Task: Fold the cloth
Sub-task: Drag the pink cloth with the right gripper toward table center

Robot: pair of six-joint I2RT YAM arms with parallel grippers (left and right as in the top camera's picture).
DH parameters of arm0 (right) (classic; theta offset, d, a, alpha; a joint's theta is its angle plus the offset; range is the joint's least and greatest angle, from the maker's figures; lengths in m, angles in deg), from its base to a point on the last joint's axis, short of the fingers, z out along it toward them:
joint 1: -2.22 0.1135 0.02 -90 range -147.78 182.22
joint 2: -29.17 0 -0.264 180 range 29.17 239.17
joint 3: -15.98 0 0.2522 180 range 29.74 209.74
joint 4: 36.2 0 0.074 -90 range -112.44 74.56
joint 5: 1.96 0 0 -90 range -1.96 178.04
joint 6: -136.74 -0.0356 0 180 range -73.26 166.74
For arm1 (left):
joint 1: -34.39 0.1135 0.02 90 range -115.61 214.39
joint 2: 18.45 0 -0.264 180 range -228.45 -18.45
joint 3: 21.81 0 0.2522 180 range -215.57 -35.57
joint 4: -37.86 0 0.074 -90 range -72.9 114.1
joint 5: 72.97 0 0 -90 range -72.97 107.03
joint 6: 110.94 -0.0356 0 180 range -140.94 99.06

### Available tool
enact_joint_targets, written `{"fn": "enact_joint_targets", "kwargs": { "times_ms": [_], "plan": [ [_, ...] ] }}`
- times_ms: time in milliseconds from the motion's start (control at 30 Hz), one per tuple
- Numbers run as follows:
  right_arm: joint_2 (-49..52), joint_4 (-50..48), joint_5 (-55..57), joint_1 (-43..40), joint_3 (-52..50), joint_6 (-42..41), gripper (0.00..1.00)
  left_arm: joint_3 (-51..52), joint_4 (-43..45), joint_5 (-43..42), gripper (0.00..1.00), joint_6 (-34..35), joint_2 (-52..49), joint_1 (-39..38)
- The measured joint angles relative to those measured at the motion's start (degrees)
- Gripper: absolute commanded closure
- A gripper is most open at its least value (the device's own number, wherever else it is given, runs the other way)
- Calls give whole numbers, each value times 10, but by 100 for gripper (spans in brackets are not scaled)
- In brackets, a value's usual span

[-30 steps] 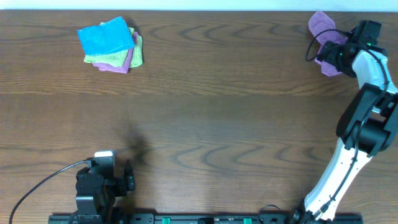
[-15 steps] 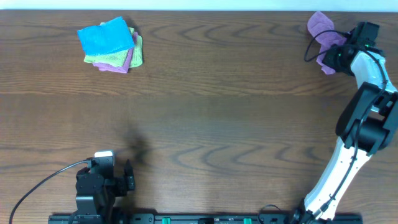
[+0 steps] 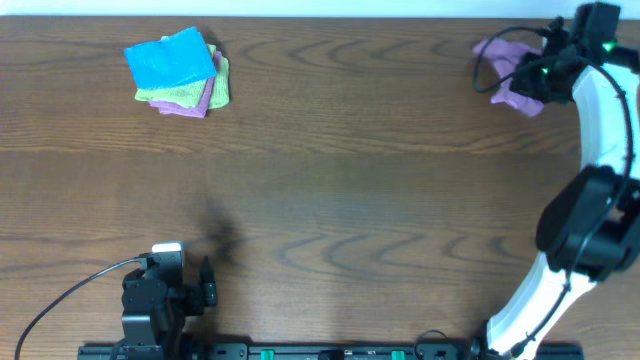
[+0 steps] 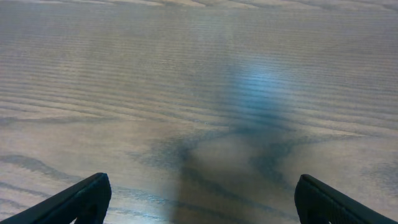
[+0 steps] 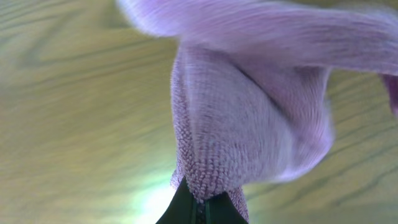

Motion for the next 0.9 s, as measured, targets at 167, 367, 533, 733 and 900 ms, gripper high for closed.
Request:
{"fn": "enact_joint_targets", "kwargs": {
  "times_ms": [167,367,533,733,900],
  "plan": [
    [-50,76,-12,49,3,44,99,0,0,0,5,0,0,0],
    [-67,155,-26,100,3,86,98,0,0,0,5,0,0,0],
    [-75,224,-37,157,3,115,99,0,0,0,5,0,0,0],
    [-83,257,-65,249,3,149,98,0,0,0,5,0,0,0],
    [-98,254,-80,340,3,163,99,0,0,0,4,0,0,0]
  ]
}}
